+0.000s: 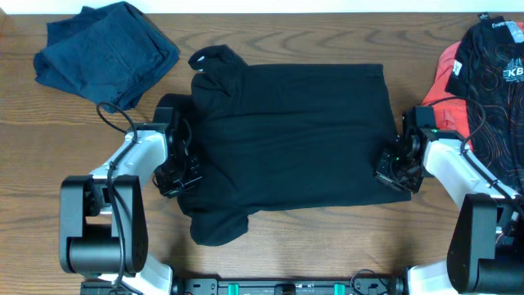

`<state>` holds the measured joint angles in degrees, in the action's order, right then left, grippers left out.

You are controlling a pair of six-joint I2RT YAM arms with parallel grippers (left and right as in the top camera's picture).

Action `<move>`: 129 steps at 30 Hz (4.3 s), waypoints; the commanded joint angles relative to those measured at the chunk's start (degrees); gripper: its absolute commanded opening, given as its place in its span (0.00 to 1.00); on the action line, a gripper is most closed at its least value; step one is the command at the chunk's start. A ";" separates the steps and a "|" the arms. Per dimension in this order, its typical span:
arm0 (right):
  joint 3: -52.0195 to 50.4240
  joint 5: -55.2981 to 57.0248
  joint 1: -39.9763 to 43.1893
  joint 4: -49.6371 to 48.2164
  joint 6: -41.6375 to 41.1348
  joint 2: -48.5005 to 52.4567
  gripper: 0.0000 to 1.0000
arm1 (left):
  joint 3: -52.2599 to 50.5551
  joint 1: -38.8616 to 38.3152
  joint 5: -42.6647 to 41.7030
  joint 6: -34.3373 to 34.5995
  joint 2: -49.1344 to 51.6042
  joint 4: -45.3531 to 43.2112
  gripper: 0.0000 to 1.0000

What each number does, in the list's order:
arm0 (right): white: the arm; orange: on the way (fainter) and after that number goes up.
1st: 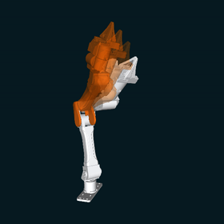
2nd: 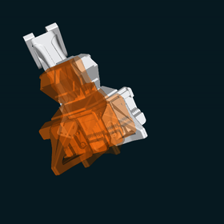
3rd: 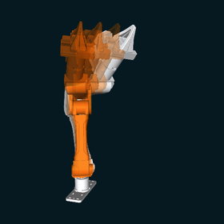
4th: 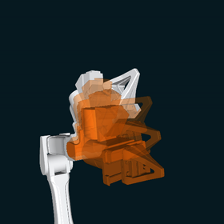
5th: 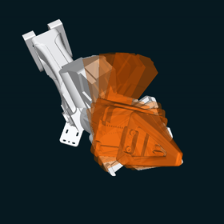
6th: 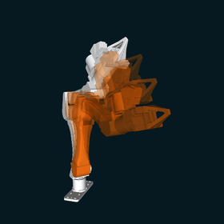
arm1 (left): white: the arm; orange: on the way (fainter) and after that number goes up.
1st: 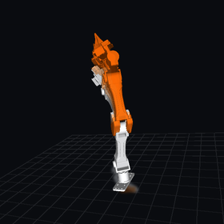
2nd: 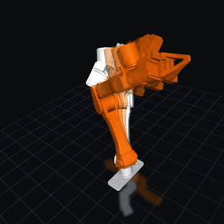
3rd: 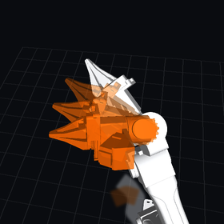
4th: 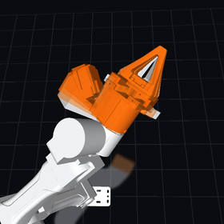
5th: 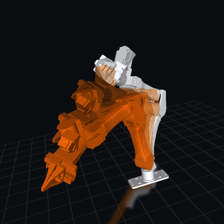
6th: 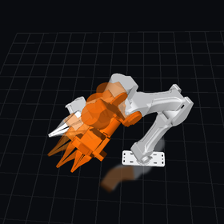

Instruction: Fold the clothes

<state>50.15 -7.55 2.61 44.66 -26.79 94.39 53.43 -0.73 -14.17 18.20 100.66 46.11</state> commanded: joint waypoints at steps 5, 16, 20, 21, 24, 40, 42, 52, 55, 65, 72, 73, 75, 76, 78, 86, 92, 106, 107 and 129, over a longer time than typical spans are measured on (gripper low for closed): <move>-0.83 -0.63 3.17 -0.22 -0.63 2.95 0.05 | -1.99 4.20 2.84 0.46 3.50 -0.28 0.06; -0.81 -0.83 8.11 5.03 -3.41 3.37 0.01 | -1.99 5.60 2.82 0.31 3.45 6.78 0.06; -0.81 -0.76 9.70 7.63 -3.39 1.16 0.01 | -1.99 5.60 2.82 0.33 3.28 9.16 0.06; -0.81 -0.52 9.88 8.39 -3.39 0.37 0.01 | -1.99 5.60 2.82 0.33 3.19 9.62 0.06; -0.81 0.72 9.92 9.84 -3.41 -1.86 0.01 | -1.99 5.60 2.82 0.33 2.49 10.69 0.06; -0.74 2.16 9.31 14.01 -2.03 -21.18 0.23 | -1.97 5.53 2.82 0.33 -18.03 14.91 0.08; -0.72 2.08 9.31 13.64 -1.18 -23.30 0.44 | -1.92 5.53 2.82 0.31 -20.20 14.73 0.15; -0.72 -4.17 9.31 14.47 2.64 -26.64 0.64 | -1.92 5.53 2.78 0.94 -25.94 17.33 0.92; -0.72 -4.76 9.31 14.97 2.71 -26.64 0.65 | -1.92 5.53 2.78 1.86 -27.36 21.16 0.93; -0.72 -7.52 9.31 14.86 3.30 -26.62 0.64 | -1.95 -0.04 -0.20 4.07 -33.09 28.13 0.93; -0.72 -7.74 9.31 14.53 3.80 -26.62 0.64 | -3.65 -8.94 -0.20 10.58 -33.22 27.26 0.93; -0.72 -7.76 9.31 14.56 4.28 -26.64 0.64 | -4.50 -10.10 -0.17 11.58 -33.22 26.75 0.93; -0.72 -7.96 9.31 14.67 5.11 -26.62 0.64 | -6.38 -11.17 -0.17 13.42 -33.22 25.73 0.93; -0.72 -7.96 9.31 14.71 5.68 -26.62 0.65 | -7.43 -11.39 -0.17 13.46 -33.22 25.00 0.93; -0.72 -7.98 9.31 14.80 7.45 -26.62 0.66 | -10.03 -11.52 -0.24 14.12 -33.22 23.54 0.93; -0.72 -8.61 9.31 14.56 8.24 -26.62 0.66 | -19.80 -11.52 -5.51 14.93 -33.20 12.09 0.92; -0.72 -9.03 9.31 14.53 8.66 -26.62 0.66 | -24.79 -11.52 -6.16 15.54 -32.44 8.83 0.92; -0.72 -10.69 8.98 15.13 8.66 -26.62 0.64 | -29.11 -11.52 -4.46 15.50 -31.80 4.96 0.63; -0.72 -10.69 8.98 15.10 8.66 -26.62 0.64 | -29.11 -11.52 -4.48 15.50 -31.82 5.05 0.54; -8.17 -4.22 8.98 14.80 -3.58 -23.45 0.62 | -28.33 -11.52 -6.16 14.19 -31.98 4.96 0.06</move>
<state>44.01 -13.21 11.81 59.66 -26.24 69.95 24.67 -12.12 -20.25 32.99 68.53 51.11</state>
